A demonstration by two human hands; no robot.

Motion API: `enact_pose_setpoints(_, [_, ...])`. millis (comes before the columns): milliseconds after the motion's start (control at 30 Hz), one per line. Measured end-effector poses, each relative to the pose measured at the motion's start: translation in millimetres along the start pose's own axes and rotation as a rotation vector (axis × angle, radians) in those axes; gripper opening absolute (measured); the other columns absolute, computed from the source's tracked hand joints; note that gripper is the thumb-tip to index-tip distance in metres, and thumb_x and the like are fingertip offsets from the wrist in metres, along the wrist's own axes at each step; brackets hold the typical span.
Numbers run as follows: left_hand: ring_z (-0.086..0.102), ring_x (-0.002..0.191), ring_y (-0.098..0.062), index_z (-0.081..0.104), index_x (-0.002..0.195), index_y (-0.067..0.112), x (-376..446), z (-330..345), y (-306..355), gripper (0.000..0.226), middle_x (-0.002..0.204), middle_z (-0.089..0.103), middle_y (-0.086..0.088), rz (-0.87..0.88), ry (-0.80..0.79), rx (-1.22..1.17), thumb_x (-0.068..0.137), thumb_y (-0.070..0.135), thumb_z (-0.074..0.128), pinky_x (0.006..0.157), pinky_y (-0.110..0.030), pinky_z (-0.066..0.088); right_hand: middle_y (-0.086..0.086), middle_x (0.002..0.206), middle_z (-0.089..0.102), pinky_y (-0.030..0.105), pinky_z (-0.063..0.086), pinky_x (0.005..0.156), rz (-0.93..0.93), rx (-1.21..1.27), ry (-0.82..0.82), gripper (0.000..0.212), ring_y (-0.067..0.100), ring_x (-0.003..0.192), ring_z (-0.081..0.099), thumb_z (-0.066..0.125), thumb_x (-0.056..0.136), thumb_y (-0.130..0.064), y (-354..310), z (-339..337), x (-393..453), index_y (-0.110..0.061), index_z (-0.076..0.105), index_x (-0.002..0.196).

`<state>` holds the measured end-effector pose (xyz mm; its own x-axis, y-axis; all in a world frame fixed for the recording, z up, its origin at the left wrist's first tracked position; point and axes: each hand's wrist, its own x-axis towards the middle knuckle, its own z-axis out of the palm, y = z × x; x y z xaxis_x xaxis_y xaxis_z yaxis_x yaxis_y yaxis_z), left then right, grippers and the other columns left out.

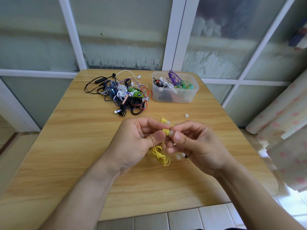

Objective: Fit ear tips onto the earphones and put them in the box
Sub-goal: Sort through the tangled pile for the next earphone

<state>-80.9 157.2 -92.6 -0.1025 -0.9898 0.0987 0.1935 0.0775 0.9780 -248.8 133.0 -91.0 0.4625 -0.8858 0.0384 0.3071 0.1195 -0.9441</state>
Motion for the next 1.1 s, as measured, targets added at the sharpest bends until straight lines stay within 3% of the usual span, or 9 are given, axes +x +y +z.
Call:
enact_pose_setpoints(167, [0.064, 0.051, -0.014, 0.073, 0.073, 0.012, -2.7, 0.5, 4.7, 0.012, 0.074, 0.072, -0.013, -0.011, -0.033, -0.075, 0.065, 0.006, 0.067, 0.053, -0.020, 0.053, 0.015, 0.068, 0.069, 0.025, 0.057, 0.057, -0.038, -0.026, -0.021, 0.010, 0.024, 0.062, 0.070, 0.073, 0.064, -0.013, 0.0, 1.1, -2.4, -0.011, 0.075, 0.073])
enact_pose_setpoints(267, [0.067, 0.061, -0.014, 0.072, 0.077, 0.011, -3.2, -0.5, 5.3, 0.013, 0.084, 0.075, -0.010, 0.029, -0.018, 0.003, 0.065, 0.008, 0.068, 0.058, -0.020, 0.054, 0.011, 0.067, 0.070, 0.025, 0.058, 0.057, -0.054, -0.025, -0.030, 0.009, 0.021, 0.061, 0.070, 0.074, 0.062, -0.014, -0.8, 2.8, -3.6, -0.014, 0.076, 0.071])
enact_pose_setpoints(433, [0.066, 0.061, -0.011, 0.068, 0.081, 0.009, -3.3, -2.3, 6.2, 0.014, 0.079, 0.075, -0.005, 0.051, 0.003, 0.090, 0.067, 0.007, 0.069, 0.058, -0.019, 0.053, 0.012, 0.068, 0.070, 0.026, 0.058, 0.059, -0.050, -0.046, -0.015, 0.011, 0.021, 0.063, 0.071, 0.077, 0.062, -0.017, 1.7, 1.8, -1.4, -0.014, 0.076, 0.073])
enact_pose_setpoints(600, [0.069, 0.068, -0.011, 0.068, 0.079, 0.013, -4.1, -1.0, 5.8, 0.025, 0.079, 0.075, -0.003, 0.105, 0.031, 0.169, 0.079, -0.013, 0.066, 0.062, -0.019, 0.054, 0.013, 0.067, 0.070, 0.026, 0.058, 0.057, -0.055, -0.036, 0.001, 0.012, 0.020, 0.061, 0.070, 0.077, 0.060, -0.016, 2.8, 2.8, -1.1, -0.013, 0.076, 0.072])
enact_pose_setpoints(833, [0.068, 0.068, -0.008, 0.067, 0.078, 0.012, -4.9, -0.7, 7.6, 0.026, 0.078, 0.074, -0.001, 0.110, 0.050, 0.173, 0.078, -0.014, 0.066, 0.062, -0.016, 0.053, 0.011, 0.072, 0.073, 0.026, 0.059, 0.060, -0.066, -0.011, -0.020, 0.023, 0.020, 0.065, 0.072, 0.087, 0.056, -0.023, 4.8, 2.1, 0.6, -0.014, 0.078, 0.074])
enact_pose_setpoints(1100, [0.068, 0.070, -0.014, 0.068, 0.080, 0.012, -3.6, -2.0, 6.2, 0.024, 0.082, 0.074, -0.005, 0.133, 0.081, 0.199, 0.079, -0.013, 0.067, 0.064, -0.020, 0.056, 0.009, 0.073, 0.073, 0.027, 0.059, 0.059, -0.052, -0.002, -0.002, 0.015, 0.018, 0.064, 0.071, 0.080, 0.057, -0.018, 4.0, 1.9, 1.9, -0.013, 0.078, 0.072])
